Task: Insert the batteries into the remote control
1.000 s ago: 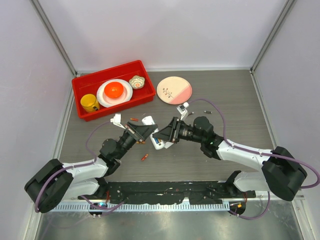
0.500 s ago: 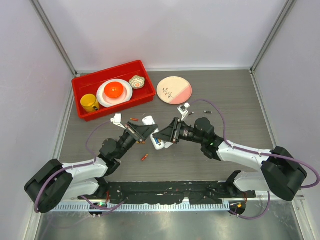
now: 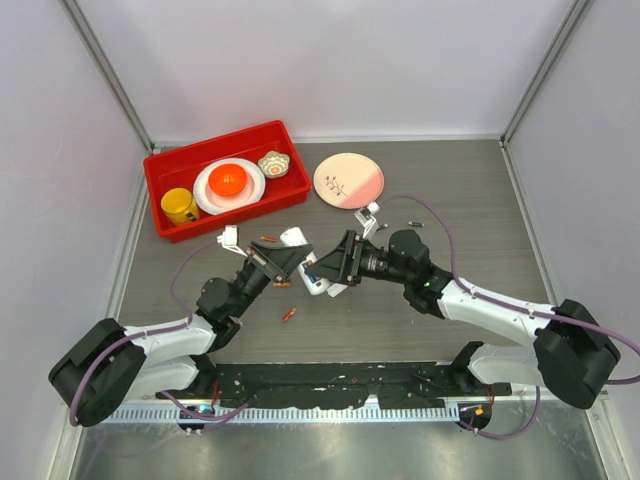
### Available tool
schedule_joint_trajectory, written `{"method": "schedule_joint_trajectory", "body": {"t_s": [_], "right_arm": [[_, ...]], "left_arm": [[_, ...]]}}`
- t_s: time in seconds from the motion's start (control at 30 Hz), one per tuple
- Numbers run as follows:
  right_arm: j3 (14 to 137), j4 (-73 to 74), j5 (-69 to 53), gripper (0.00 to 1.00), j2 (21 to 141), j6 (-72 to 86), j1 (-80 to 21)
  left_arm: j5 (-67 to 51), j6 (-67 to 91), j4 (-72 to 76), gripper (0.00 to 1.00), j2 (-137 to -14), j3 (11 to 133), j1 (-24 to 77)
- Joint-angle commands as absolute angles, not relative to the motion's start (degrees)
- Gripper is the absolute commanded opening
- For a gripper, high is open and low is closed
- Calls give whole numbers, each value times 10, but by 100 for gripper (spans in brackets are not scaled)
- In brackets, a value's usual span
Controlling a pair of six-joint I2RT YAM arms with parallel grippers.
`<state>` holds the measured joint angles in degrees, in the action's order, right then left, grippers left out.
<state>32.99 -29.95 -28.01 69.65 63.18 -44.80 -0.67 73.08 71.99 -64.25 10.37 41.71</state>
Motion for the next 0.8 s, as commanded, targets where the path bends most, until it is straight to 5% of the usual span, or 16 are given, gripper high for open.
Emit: {"method": "schedule_joint_trajectory", "body": {"t_s": [0.0, 0.77], "right_arm": [[366, -285, -296, 70, 658, 606, -428], [390, -161, -352, 41, 691, 508, -408]], "left_arm": [[-15, 736, 850, 0, -643, 104, 415], [-60, 767, 867, 0, -678, 132, 415]]}}
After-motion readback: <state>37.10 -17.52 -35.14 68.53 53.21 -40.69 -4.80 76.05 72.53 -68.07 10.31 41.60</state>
